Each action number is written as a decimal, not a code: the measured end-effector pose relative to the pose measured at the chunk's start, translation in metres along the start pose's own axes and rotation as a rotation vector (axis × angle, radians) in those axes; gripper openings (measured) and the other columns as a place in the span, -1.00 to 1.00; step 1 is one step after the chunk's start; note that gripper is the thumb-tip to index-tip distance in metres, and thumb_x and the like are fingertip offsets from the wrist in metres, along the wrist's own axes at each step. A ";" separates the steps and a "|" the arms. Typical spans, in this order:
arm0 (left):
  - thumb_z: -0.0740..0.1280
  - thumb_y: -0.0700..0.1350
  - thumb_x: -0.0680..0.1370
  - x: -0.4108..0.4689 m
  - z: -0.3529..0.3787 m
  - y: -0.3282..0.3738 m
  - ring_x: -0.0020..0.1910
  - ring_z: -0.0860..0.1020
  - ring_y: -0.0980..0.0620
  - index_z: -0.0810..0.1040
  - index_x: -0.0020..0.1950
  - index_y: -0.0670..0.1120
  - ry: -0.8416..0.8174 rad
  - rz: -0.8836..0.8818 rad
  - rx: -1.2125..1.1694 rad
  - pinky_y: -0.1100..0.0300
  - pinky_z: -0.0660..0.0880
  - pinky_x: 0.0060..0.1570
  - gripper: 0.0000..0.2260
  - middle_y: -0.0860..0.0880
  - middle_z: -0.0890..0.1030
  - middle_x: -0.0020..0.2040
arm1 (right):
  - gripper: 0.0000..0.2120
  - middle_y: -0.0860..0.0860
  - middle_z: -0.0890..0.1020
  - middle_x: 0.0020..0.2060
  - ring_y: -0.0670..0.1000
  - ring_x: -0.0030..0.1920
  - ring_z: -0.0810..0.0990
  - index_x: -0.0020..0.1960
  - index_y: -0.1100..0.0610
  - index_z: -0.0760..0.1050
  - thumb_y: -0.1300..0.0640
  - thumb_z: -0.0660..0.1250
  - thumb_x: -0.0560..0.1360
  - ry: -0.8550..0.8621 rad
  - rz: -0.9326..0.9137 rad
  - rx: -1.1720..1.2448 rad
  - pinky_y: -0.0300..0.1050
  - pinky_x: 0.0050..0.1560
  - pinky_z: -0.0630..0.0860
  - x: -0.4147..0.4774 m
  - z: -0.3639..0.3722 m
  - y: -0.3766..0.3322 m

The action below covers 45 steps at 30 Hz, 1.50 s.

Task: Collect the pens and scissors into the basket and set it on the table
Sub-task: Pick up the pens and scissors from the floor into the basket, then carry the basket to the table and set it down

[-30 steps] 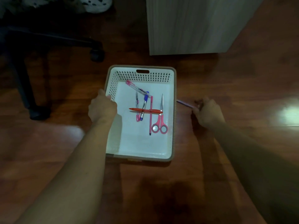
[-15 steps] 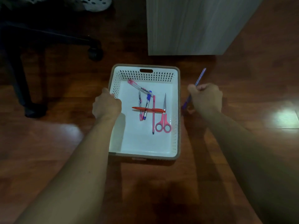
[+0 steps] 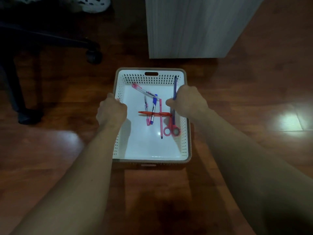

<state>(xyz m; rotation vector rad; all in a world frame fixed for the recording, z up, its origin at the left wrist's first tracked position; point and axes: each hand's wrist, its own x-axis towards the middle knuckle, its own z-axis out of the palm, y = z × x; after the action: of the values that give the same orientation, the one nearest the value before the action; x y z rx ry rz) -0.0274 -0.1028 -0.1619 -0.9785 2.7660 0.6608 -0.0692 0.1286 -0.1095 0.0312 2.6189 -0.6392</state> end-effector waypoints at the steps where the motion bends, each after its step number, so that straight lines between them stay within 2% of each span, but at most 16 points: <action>1: 0.19 -0.01 0.74 0.000 0.000 0.000 0.33 0.60 -0.36 0.49 0.40 -0.13 -0.002 -0.002 -0.008 -0.18 0.53 0.19 -0.69 -0.27 0.61 0.36 | -0.71 0.08 0.67 -0.06 0.03 -0.23 0.67 0.08 0.13 0.51 -0.09 0.46 0.62 -0.021 0.010 -0.040 -0.06 -0.28 0.62 -0.003 0.000 0.001; 3: 0.19 0.00 0.74 -0.001 -0.001 0.000 0.33 0.59 -0.36 0.50 0.40 -0.12 -0.010 -0.008 -0.026 -0.18 0.53 0.21 -0.69 -0.26 0.61 0.36 | -0.69 0.05 0.68 -0.02 -0.01 -0.27 0.64 0.13 0.12 0.49 -0.09 0.46 0.63 -0.016 0.019 -0.077 -0.14 -0.34 0.53 -0.008 0.001 0.005; 6: 0.18 0.01 0.74 0.000 -0.002 0.001 0.35 0.59 -0.34 0.51 0.41 -0.10 -0.040 -0.033 -0.087 -0.18 0.52 0.23 -0.69 -0.23 0.61 0.38 | -0.54 0.06 0.66 0.23 0.06 -0.07 0.68 0.42 0.08 0.43 -0.11 0.45 0.64 0.107 0.029 0.022 -0.08 -0.24 0.60 -0.010 0.002 0.014; 10: 0.17 0.03 0.74 0.004 -0.004 0.000 0.40 0.57 -0.33 0.55 0.42 -0.11 -0.093 0.002 -0.208 -0.18 0.54 0.34 -0.64 -0.20 0.63 0.41 | -0.59 0.10 0.57 0.28 0.03 0.00 0.51 0.40 0.11 0.35 0.00 0.39 0.67 0.284 0.055 0.241 -0.25 -0.31 0.31 -0.010 0.009 0.027; 12: 0.19 0.06 0.75 0.004 -0.006 0.000 0.39 0.58 -0.31 0.58 0.43 -0.10 -0.119 0.031 -0.241 -0.18 0.54 0.36 -0.63 -0.18 0.65 0.40 | -0.57 0.12 0.49 0.35 0.03 0.06 0.49 0.43 0.16 0.35 0.02 0.38 0.66 0.271 0.105 0.387 -0.26 -0.22 0.36 -0.011 0.013 0.035; 14: 0.21 0.09 0.75 0.002 -0.006 0.000 0.36 0.62 -0.26 0.61 0.43 -0.06 -0.147 0.043 -0.297 -0.15 0.56 0.35 -0.63 -0.14 0.68 0.38 | -0.54 0.08 0.54 0.38 -0.03 0.06 0.58 0.50 0.12 0.39 -0.03 0.36 0.67 0.198 0.143 0.547 -0.32 -0.21 0.39 -0.016 0.015 0.044; 16: 0.24 0.15 0.74 0.002 -0.008 -0.003 0.30 0.68 -0.19 0.64 0.44 0.01 -0.201 0.033 -0.397 -0.13 0.59 0.35 -0.62 -0.07 0.72 0.33 | -0.56 -0.02 0.66 0.29 -0.14 0.00 0.67 0.55 0.01 0.43 -0.07 0.31 0.70 0.083 0.161 0.696 -0.26 -0.15 0.53 -0.028 0.019 0.050; 19: 0.30 0.30 0.66 0.002 -0.012 -0.012 0.20 0.74 -0.10 0.64 0.44 0.18 -0.392 -0.011 -0.572 -0.20 0.62 0.33 -0.58 0.02 0.77 0.24 | -0.57 -0.13 0.77 0.13 -0.05 0.01 0.80 0.56 -0.15 0.45 -0.13 0.32 0.71 -0.042 0.264 0.865 0.10 0.16 0.72 -0.048 0.035 0.063; 22: 0.27 0.35 0.65 -0.007 -0.012 -0.016 0.20 0.75 -0.10 0.55 0.50 0.31 -0.528 0.003 -0.619 -0.26 0.62 0.32 -0.57 0.07 0.77 0.25 | -0.64 -0.10 0.84 -0.06 0.01 -0.09 0.85 0.49 -0.15 0.49 -0.10 0.34 0.70 -0.046 0.411 1.088 0.06 0.02 0.74 -0.060 0.042 0.062; 25: 0.23 0.32 0.69 -0.020 -0.032 -0.010 0.18 0.76 -0.05 0.57 0.41 0.40 -0.521 -0.021 -0.691 -0.26 0.63 0.30 -0.68 0.14 0.79 0.18 | -0.67 -0.05 0.84 -0.03 0.02 -0.07 0.85 0.46 -0.14 0.51 -0.08 0.34 0.71 -0.034 0.412 1.137 0.06 0.01 0.76 -0.078 0.025 0.047; 28: 0.23 0.25 0.73 -0.037 -0.085 0.005 0.09 0.79 0.09 0.62 0.31 0.40 -0.504 -0.051 -0.770 -0.13 0.67 0.24 -0.77 0.23 0.80 0.05 | -0.77 -0.04 0.84 0.00 0.07 -0.01 0.85 0.35 -0.22 0.54 -0.09 0.34 0.71 -0.049 0.418 1.179 0.22 0.20 0.73 -0.106 -0.012 0.025; 31: 0.23 0.22 0.74 -0.063 -0.162 0.033 0.02 0.77 0.22 0.60 0.31 0.43 -0.473 -0.025 -0.775 0.03 0.67 0.11 -0.79 0.33 0.78 0.00 | -0.81 -0.07 0.84 0.02 0.09 0.03 0.84 0.30 -0.27 0.53 -0.09 0.36 0.70 -0.045 0.418 1.200 0.28 0.26 0.69 -0.143 -0.065 -0.005; 35: 0.24 0.26 0.72 -0.113 -0.286 0.069 0.15 0.77 0.10 0.55 0.48 0.39 -0.457 -0.011 -0.784 0.02 0.67 0.15 -0.67 0.21 0.77 0.22 | -0.79 -0.10 0.84 -0.01 0.08 0.01 0.85 0.31 -0.31 0.48 -0.15 0.36 0.68 -0.054 0.411 1.162 0.29 0.27 0.69 -0.211 -0.165 -0.063; 40: 0.23 0.25 0.73 -0.198 -0.457 0.112 0.09 0.80 0.06 0.50 0.54 0.36 -0.411 -0.073 -0.793 -0.01 0.71 0.09 -0.64 0.15 0.80 0.19 | -0.61 -0.13 0.83 0.05 0.03 0.02 0.84 0.49 -0.28 0.49 -0.17 0.36 0.67 -0.062 0.396 1.097 0.22 0.23 0.71 -0.313 -0.312 -0.145; 43: 0.21 0.23 0.74 -0.253 -0.572 0.136 0.11 0.80 0.02 0.50 0.55 0.33 -0.406 -0.098 -0.814 -0.06 0.72 0.12 -0.64 0.10 0.80 0.20 | -0.61 -0.14 0.80 0.12 -0.10 -0.06 0.83 0.51 -0.23 0.50 -0.15 0.34 0.69 -0.060 0.342 1.038 -0.03 0.02 0.73 -0.382 -0.405 -0.202; 45: 0.20 0.22 0.76 -0.286 -0.639 0.147 0.08 0.81 0.05 0.50 0.55 0.33 -0.410 -0.101 -0.807 0.01 0.73 0.04 -0.64 0.13 0.81 0.16 | -0.61 -0.19 0.79 0.02 -0.14 -0.14 0.82 0.52 -0.24 0.48 -0.15 0.31 0.70 -0.062 0.325 0.997 -0.17 -0.17 0.66 -0.428 -0.457 -0.238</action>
<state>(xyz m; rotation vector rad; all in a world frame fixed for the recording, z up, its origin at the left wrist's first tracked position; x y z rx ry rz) 0.1157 -0.1236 0.5388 -0.9289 2.0666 1.7921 0.0982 0.1534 0.5388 0.6948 1.9094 -1.6804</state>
